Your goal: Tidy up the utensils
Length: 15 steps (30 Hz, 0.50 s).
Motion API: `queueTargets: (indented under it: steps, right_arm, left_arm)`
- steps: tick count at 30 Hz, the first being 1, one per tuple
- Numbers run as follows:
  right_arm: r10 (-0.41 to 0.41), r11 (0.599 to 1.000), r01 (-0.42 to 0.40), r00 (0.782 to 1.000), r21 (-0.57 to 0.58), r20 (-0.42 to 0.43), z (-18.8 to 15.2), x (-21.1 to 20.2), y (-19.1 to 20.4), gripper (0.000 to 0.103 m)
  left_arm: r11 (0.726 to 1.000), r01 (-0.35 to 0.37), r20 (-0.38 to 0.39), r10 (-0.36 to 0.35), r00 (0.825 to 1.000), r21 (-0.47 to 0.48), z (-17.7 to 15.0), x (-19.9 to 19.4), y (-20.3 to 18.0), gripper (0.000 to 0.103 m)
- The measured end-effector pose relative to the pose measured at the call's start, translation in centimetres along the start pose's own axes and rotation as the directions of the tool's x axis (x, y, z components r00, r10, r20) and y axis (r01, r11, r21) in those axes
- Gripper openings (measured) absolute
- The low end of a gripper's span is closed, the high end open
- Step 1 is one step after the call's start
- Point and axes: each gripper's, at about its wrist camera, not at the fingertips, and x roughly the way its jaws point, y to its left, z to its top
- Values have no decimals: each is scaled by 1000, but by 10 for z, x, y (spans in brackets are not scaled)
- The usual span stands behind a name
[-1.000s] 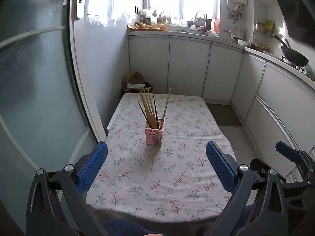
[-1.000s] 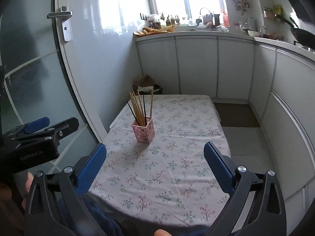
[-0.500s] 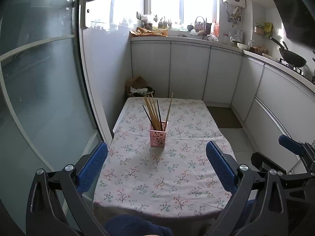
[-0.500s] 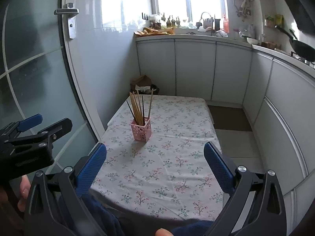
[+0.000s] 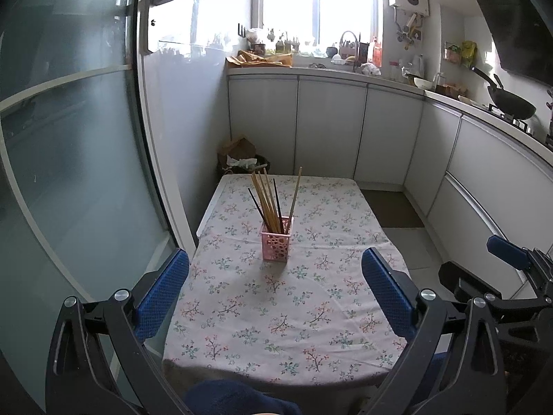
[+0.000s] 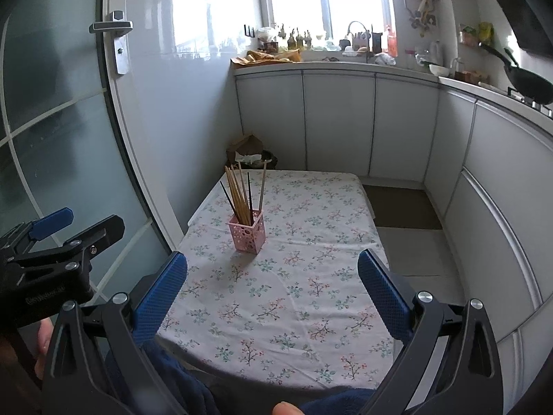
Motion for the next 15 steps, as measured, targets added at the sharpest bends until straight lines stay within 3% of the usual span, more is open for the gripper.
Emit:
queueTargets:
  steps: [15]
  right_arm:
    - [-4, 1000, 4, 1000, 9, -4, 0, 4, -8, 96]
  left_arm:
    - [1000, 11, -12, -11, 1000, 7, 1, 4, -1, 96]
